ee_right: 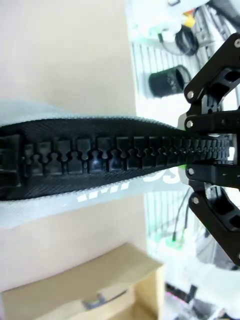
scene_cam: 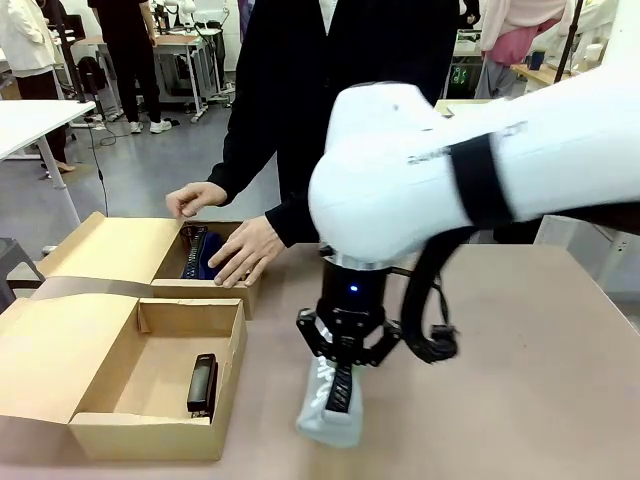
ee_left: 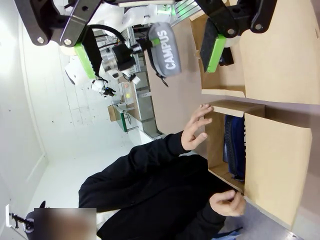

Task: Place items inside the box.
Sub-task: Pick up a Pencil pouch or Stapler and place it inside the Mailer Box closest to the robot.

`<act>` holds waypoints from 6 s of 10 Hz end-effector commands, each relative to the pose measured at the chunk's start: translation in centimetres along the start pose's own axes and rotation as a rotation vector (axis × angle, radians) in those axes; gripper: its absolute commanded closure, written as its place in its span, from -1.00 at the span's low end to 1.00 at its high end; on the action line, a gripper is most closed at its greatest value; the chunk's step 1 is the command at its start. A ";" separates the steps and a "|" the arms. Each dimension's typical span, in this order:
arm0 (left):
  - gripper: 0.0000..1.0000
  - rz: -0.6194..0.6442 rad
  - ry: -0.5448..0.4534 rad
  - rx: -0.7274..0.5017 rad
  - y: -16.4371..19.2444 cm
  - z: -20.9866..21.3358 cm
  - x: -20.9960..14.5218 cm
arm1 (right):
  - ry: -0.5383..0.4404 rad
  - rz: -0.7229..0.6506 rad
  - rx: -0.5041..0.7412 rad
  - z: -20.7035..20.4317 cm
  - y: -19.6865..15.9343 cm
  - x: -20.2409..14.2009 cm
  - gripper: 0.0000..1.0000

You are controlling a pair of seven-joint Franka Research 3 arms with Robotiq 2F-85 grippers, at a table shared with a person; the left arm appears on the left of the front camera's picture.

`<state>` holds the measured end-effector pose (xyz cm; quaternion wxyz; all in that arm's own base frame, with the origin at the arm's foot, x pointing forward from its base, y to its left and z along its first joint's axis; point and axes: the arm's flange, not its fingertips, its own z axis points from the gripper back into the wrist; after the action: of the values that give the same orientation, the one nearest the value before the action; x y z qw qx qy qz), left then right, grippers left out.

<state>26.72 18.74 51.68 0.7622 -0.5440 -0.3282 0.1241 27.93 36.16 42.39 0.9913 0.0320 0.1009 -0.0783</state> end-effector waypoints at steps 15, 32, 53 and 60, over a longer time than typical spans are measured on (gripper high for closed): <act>-1.00 -0.017 -0.012 -0.023 0.0 0.0 0.0 | 0.004 0.219 0.668 3.2 -8.8 -1.6 1.00; -1.00 -0.017 -0.012 -0.023 0.0 0.0 0.0 | -0.072 0.204 0.738 4.4 -3.0 -1.1 0.82; -1.00 -0.017 -0.012 -0.023 0.0 0.0 0.0 | -0.142 0.130 0.115 0.3 26.2 -1.8 0.82; -1.00 -0.017 -0.012 -0.023 0.0 0.0 0.0 | -0.100 0.140 -0.001 -3.9 28.9 0.7 0.82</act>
<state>26.73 18.75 51.64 0.7624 -0.5436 -0.3287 0.1235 32.00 63.51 39.44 0.9977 0.0458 0.0466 -0.0201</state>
